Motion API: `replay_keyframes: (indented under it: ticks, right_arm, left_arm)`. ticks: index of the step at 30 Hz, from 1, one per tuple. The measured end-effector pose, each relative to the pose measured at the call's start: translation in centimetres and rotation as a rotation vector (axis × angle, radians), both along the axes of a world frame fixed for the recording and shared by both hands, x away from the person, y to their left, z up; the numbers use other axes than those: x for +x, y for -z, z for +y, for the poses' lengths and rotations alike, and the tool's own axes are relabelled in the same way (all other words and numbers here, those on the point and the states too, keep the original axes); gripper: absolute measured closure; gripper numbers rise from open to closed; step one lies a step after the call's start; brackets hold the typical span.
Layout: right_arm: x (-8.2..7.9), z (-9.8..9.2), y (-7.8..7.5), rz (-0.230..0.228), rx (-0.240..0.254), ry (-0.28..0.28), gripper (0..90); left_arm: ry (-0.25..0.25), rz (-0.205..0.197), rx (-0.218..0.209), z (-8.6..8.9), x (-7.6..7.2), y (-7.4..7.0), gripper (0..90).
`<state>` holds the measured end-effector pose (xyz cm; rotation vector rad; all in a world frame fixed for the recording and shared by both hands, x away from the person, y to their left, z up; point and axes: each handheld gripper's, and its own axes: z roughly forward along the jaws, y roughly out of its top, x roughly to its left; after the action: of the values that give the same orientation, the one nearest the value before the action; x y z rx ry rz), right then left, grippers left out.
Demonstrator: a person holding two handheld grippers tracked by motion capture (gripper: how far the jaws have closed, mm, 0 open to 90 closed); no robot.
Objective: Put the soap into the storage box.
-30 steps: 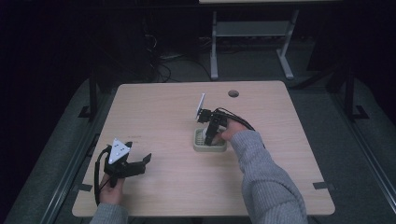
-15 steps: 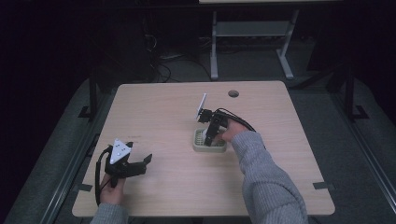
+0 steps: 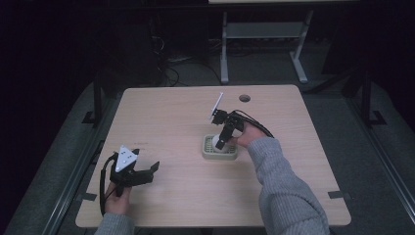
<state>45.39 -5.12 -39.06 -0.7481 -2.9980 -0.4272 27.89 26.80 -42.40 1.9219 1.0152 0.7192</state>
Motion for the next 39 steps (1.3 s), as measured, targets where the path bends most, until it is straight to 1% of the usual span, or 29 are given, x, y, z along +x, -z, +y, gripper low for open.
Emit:
replay_keyframes:
  ticks: [8, 9, 18, 22, 31, 34, 36, 38, 39]
  right_arm:
    - [-0.5, -0.9, -0.9, -0.011, 0.018, 0.014, 18.9]
    - [-0.7, -1.2, -1.1, -0.019, 0.021, 0.014, 19.0]
    - [-1.5, -2.3, -1.9, -0.026, 0.033, 0.024, 19.0]
    - [-1.8, -3.1, -2.2, -0.033, 0.048, 0.031, 19.2]
    - [-2.8, -5.1, -2.5, -0.044, 0.071, 0.056, 19.6]
    - [-3.0, -5.4, -2.5, -0.040, 0.068, 0.063, 19.6]
    - [-3.1, -5.6, -2.6, -0.043, 0.072, 0.063, 19.8]
    - [-3.3, -5.8, -2.7, -0.048, 0.078, 0.063, 19.9]
    - [-3.4, -5.9, -2.7, -0.043, 0.080, 0.065, 20.1]
  left_arm:
    - [-0.002, 0.000, -0.006, -0.1, 0.0, 0.0, 15.2]
    - [0.001, 0.003, 0.005, 0.0, 0.0, 0.0, 15.2]
    - [0.001, 0.000, 0.004, -0.1, 0.0, 0.0, 15.2]
    - [0.003, -0.001, 0.007, -0.1, 0.0, 0.0, 15.2]
    - [0.005, 0.001, 0.008, -0.2, 0.0, 0.0, 15.2]
    - [0.005, 0.000, 0.008, -0.2, 0.0, 0.0, 15.2]
    - [0.003, 0.000, 0.011, -0.2, 0.0, 0.0, 15.2]
    - [0.003, 0.000, 0.006, -0.1, 0.0, 0.0, 15.2]
    - [0.002, -0.001, 0.007, -0.1, 0.0, 0.0, 15.3]
